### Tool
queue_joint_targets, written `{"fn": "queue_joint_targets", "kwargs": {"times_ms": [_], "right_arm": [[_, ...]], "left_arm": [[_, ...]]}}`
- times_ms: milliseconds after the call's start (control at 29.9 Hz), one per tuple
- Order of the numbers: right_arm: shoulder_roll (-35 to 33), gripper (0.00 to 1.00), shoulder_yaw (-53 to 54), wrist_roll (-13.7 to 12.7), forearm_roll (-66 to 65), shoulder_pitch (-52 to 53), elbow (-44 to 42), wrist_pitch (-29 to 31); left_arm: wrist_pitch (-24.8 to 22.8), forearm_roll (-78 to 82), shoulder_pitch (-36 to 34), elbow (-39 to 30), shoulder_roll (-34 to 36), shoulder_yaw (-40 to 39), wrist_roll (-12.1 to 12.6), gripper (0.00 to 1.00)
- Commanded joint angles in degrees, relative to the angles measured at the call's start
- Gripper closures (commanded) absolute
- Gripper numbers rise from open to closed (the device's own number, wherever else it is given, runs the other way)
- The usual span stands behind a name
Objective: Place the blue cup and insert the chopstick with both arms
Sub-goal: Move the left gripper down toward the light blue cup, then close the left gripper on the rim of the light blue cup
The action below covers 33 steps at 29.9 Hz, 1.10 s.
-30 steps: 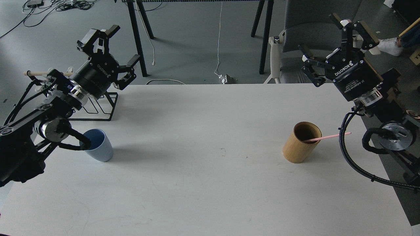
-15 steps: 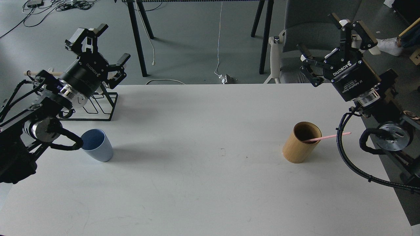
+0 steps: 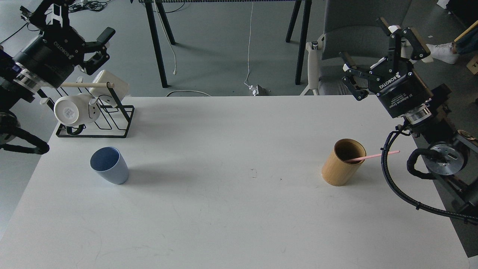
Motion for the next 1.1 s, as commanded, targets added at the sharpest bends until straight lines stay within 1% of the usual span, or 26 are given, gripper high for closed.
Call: {"fn": "queue_joint_targets", "kwargs": {"times_ms": [0,100,234,335,402,502,602,703,837,1071], "right_arm": [[-0.5,0.09,0.3,0.0,0.0,-0.7,-0.1,0.1],[-0.7,0.09,0.3,0.0,0.0,-1.5,-0.1,0.1],[-0.7,0.08,0.3,0.0,-0.1,-2.3,-0.1,0.1],[-0.7,0.08,0.3,0.0,-0.1,-2.3,-0.1,0.1],[-0.6,0.08,0.3,0.0,-0.1,-2.3,-0.1,0.1],[-0.6,0.08,0.3,0.0,-0.1,-2.3,-0.1,0.1],[-0.6,0.08,0.3,0.0,-0.1,-2.2,-0.2,0.1],[-0.6,0.08,0.2,0.0,-0.1,-2.3,-0.3,0.1],[-0.8,0.08,0.2,0.0,-0.1,-2.3,-0.4,0.1],[-1.0,0.08,0.2,0.0,-0.1,-3.2,-0.4,0.1]], "left_arm": [[0.0,14.6,-2.2,-4.8,9.0,5.6,0.0,0.01],[0.0,24.8,-3.3,-4.8,13.1,9.0,0.0,0.01],[0.0,37.6,-3.5,-4.6,17.6,11.6,0.0,0.01],[0.0,45.9,-3.5,-2.6,18.2,14.9,0.0,0.01],[0.0,51.2,-3.5,0.7,17.4,17.9,0.0,0.01],[0.0,56.5,-3.6,5.9,14.1,23.5,0.0,0.01],[0.0,59.3,-3.5,10.1,10.9,26.2,0.0,0.01],[0.0,60.5,-3.4,12.0,8.0,27.1,0.0,0.01],[0.0,60.7,-3.5,12.4,6.3,27.2,0.0,0.01],[0.0,62.5,-3.5,16.3,2.4,27.2,0.0,0.01]]}}
